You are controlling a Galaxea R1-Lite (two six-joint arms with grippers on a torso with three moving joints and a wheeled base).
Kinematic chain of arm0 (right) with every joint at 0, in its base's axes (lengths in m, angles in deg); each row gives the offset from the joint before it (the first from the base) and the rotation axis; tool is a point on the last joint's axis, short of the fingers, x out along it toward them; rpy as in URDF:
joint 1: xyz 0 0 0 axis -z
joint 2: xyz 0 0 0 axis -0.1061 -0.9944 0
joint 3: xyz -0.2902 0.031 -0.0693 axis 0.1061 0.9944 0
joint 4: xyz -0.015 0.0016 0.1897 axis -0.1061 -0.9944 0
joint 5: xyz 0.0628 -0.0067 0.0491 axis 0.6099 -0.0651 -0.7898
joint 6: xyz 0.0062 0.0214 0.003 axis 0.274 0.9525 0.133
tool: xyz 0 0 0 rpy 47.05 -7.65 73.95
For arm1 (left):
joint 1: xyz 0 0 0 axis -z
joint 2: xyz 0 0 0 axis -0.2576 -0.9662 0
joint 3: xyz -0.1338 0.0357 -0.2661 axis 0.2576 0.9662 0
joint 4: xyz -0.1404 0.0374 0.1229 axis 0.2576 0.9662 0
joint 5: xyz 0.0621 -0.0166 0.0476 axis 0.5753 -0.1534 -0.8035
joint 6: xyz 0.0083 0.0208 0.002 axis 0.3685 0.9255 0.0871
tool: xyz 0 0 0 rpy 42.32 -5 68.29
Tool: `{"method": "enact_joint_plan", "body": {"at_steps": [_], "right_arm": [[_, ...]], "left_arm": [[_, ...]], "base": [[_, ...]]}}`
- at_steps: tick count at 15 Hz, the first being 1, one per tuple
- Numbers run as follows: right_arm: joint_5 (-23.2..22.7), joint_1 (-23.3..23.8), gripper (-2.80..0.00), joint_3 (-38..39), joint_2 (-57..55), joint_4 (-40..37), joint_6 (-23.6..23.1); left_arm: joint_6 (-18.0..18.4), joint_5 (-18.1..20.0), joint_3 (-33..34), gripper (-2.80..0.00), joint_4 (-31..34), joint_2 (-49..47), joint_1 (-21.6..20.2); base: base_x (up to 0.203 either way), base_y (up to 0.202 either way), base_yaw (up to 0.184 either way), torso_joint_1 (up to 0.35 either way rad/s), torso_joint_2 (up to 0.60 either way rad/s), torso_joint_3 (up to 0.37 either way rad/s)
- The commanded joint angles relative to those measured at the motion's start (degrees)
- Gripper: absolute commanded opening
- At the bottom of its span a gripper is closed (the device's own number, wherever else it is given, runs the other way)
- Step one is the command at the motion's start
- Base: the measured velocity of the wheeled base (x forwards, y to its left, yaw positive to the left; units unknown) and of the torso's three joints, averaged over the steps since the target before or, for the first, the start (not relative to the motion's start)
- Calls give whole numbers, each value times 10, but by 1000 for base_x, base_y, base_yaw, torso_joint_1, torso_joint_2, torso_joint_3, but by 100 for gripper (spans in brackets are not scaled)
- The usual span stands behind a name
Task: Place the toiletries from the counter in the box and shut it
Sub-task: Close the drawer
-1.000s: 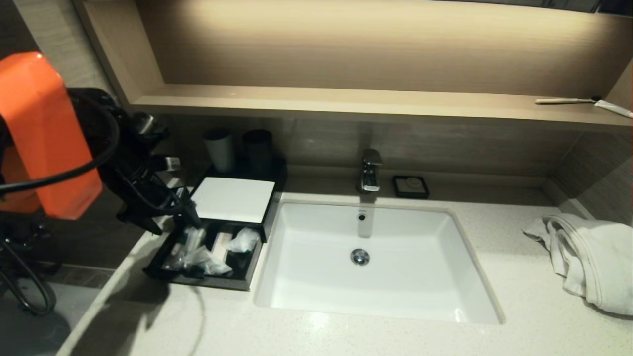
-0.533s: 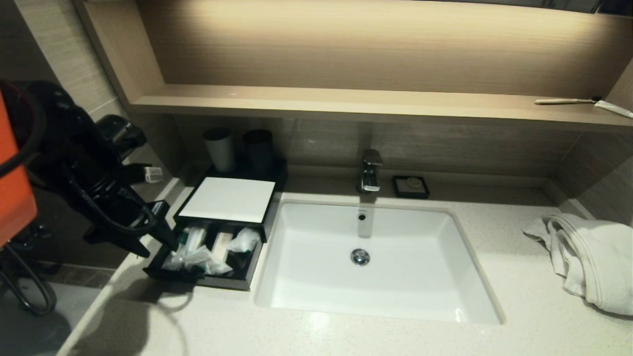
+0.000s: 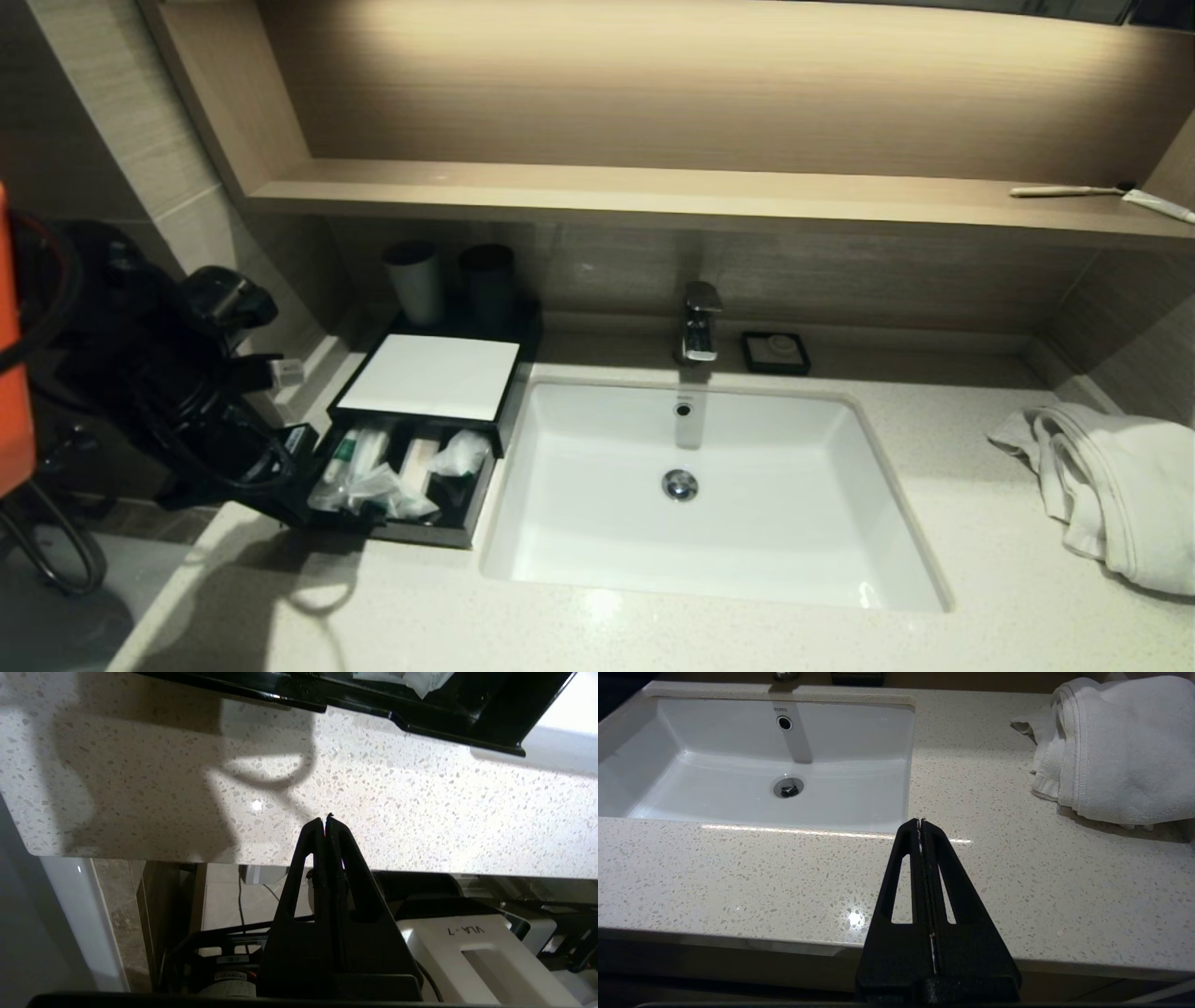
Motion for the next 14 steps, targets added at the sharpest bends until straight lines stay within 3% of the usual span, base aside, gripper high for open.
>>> {"method": "enact_joint_plan", "body": {"at_steps": [1,11,14], "right_arm": [[0,0,-280,0,0,0,0],[0,0,-280,0,0,0,0],[0,0,-280,0,0,0,0]], "left_arm": [[-8,-1,18,-280,-16,-8,0],[-17,-17,92,-280,-72,-6,0],[-18,-21,123,-280,-126,-13,0]], "base": [[0,0,0,0,0,0],[0,0,0,0,0,0],[0,0,0,0,0,0]]}}
